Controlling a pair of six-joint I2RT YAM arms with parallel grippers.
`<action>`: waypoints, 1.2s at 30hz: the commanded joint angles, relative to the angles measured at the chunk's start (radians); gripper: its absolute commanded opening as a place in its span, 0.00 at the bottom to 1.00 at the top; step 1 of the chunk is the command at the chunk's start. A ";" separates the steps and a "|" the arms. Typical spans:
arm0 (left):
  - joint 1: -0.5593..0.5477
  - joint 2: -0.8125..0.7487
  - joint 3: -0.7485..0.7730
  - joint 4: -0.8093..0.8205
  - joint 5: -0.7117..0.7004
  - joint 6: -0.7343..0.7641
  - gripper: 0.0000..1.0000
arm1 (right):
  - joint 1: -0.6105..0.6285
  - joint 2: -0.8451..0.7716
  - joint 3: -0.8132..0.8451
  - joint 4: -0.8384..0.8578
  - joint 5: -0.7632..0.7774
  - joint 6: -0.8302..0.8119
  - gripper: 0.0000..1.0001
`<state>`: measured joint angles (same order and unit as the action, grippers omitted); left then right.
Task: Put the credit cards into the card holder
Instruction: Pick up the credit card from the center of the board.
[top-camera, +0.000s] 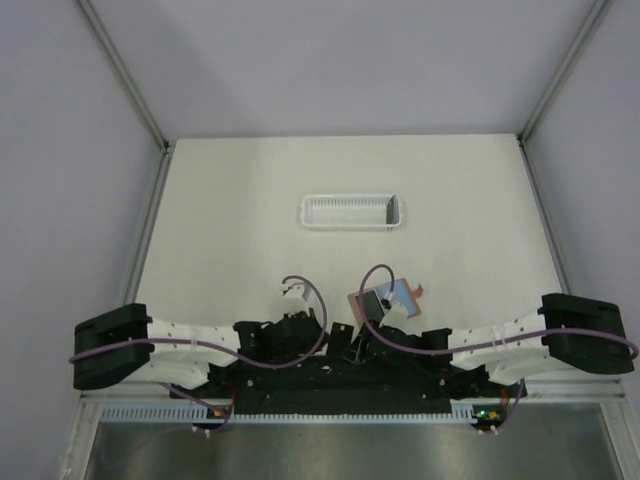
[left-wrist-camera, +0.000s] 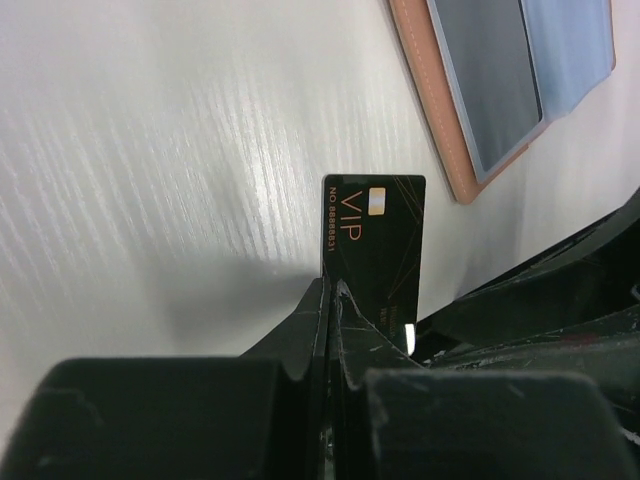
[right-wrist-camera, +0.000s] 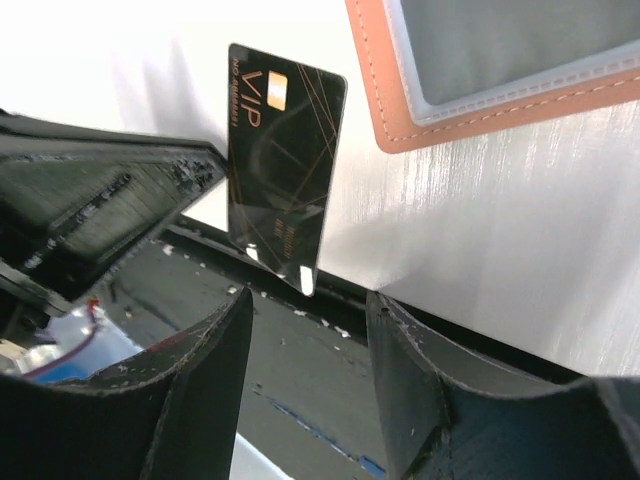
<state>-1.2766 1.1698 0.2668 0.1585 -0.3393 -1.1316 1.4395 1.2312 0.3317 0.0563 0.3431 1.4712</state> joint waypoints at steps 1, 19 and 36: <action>-0.039 0.042 -0.031 -0.119 0.003 -0.046 0.00 | 0.016 -0.019 -0.103 0.189 0.037 0.086 0.50; -0.107 0.048 0.006 -0.202 -0.066 -0.120 0.00 | 0.016 -0.036 -0.168 0.238 0.092 0.091 0.00; -0.104 -0.676 0.092 -0.498 -0.297 0.036 0.66 | -0.043 -0.447 -0.083 0.163 0.047 -0.376 0.00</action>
<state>-1.3796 0.5537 0.3027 -0.3393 -0.5941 -1.1980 1.4384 0.9211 0.2745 0.1383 0.4305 1.2602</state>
